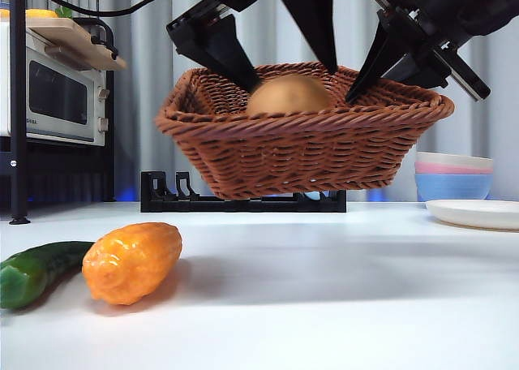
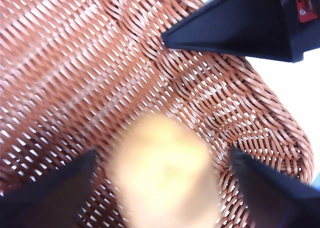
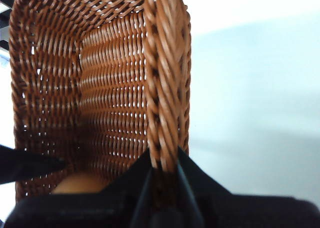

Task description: Pick up the basket,pick up the corn from the table,pick up the potato from the table,pick up the cucumber from the table,put all items into the basket

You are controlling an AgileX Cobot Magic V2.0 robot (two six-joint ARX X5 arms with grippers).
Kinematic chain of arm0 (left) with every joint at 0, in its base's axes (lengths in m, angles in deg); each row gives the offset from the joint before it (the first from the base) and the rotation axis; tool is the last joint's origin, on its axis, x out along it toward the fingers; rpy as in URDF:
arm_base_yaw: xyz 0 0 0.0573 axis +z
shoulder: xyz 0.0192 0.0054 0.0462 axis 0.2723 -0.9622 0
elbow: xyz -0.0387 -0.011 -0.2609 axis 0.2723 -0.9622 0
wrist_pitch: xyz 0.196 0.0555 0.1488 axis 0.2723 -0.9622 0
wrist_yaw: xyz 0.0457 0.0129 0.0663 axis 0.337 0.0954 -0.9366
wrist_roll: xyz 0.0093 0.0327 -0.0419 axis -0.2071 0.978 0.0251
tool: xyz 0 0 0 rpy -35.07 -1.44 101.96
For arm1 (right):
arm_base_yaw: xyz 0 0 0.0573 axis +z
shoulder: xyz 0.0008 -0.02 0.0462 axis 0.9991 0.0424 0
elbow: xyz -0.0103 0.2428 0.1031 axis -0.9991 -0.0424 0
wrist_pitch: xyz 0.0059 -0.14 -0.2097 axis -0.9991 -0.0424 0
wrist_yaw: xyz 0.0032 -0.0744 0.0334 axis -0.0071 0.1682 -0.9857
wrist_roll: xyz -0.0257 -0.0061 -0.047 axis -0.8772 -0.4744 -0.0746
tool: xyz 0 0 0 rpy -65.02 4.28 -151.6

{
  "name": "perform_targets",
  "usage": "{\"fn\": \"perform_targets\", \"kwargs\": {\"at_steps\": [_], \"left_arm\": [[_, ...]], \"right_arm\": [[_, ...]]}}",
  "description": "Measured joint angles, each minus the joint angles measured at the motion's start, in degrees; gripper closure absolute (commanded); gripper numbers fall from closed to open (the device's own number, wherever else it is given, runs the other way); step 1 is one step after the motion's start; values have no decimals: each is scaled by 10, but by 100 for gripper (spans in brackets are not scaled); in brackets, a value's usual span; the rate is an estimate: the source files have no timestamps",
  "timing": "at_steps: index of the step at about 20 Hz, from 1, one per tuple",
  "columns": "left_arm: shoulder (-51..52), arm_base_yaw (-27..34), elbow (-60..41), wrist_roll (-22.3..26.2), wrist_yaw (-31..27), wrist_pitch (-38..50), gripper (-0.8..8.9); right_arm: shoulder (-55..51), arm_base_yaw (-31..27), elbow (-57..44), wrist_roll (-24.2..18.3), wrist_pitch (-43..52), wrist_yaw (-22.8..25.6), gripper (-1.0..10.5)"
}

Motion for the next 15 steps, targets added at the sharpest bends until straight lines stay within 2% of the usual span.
{"fn": "perform_targets", "kwargs": {"at_steps": [2, 5, 9, 12, 15], "left_arm": [[19, 0, 0, 0, 0, -1, 248], [111, 0, 0, 0, -12, -42, 248], [280, 0, 0, -8, -137, -210, 248], [361, 0, 0, -39, -158, -292, 248], [382, 0, 0, -70, -160, -366, 248]], "right_arm": [[0, -1, 0, 7, 0, -12, 962], [0, -9, 0, 11, 0, -28, 962], [0, -41, 0, 11, 0, -42, 962], [0, -58, 0, 11, 0, -56, 962], [0, -64, 0, 11, 0, -56, 962]]}}
